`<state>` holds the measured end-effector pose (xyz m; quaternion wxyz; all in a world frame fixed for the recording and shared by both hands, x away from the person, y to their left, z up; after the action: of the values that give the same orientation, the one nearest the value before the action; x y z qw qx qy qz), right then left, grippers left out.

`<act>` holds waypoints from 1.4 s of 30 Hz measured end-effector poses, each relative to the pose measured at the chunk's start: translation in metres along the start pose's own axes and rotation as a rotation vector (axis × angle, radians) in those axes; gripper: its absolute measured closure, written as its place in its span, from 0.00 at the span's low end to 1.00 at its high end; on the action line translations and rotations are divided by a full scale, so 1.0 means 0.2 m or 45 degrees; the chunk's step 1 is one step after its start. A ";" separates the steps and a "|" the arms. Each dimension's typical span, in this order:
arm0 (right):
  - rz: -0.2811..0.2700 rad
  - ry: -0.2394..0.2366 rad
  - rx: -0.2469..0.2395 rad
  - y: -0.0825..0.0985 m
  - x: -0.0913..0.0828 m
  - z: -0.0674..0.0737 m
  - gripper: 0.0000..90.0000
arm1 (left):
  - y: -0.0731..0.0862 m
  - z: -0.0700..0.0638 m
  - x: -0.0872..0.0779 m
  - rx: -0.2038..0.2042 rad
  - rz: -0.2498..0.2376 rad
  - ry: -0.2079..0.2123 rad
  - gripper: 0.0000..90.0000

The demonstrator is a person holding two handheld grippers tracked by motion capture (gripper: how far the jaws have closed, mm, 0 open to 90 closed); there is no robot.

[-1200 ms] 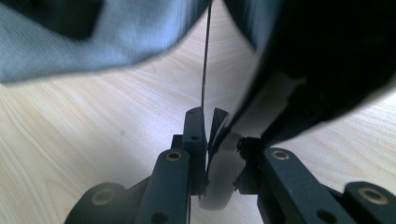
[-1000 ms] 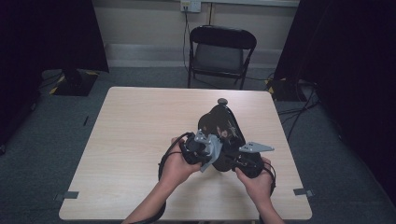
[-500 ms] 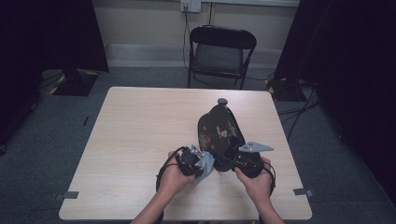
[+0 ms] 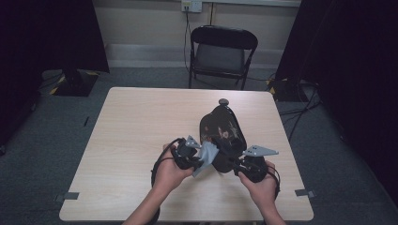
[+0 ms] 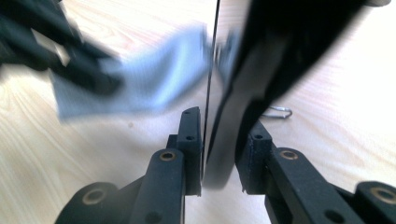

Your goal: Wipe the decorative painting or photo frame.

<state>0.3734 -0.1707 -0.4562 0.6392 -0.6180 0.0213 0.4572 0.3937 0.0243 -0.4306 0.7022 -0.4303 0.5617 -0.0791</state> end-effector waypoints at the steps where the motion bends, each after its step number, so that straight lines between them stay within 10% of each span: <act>1: 0.009 0.005 -0.003 0.01 0.00 0.00 0.81 | -0.03 0.00 -0.03 -0.001 -0.020 -0.007 0.88; 12: 0.019 0.006 0.059 0.03 0.01 -0.02 0.87 | -0.38 -0.03 -0.27 0.132 -0.192 -0.072 0.88; 19: 0.030 0.009 0.055 0.02 0.04 0.00 0.87 | -0.46 -0.06 -0.27 0.171 -0.214 -0.075 0.88; 42: 0.038 0.007 0.048 0.00 0.06 0.01 0.87 | 0.03 0.00 0.11 -0.001 0.017 0.015 0.88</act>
<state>0.3804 -0.1619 -0.4627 0.6438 -0.6066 0.0409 0.4646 0.3981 0.0156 -0.4506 0.6991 -0.4265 0.5688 -0.0767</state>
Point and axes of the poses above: each handheld gripper's, and its own axes: x roughly forward along the jaws, y roughly out of its underside, z roughly to its left, the point moved 5 cm from there along x, roughly forward along the jaws, and after that the axes turned 8 degrees about x, right-handed, at the moved point
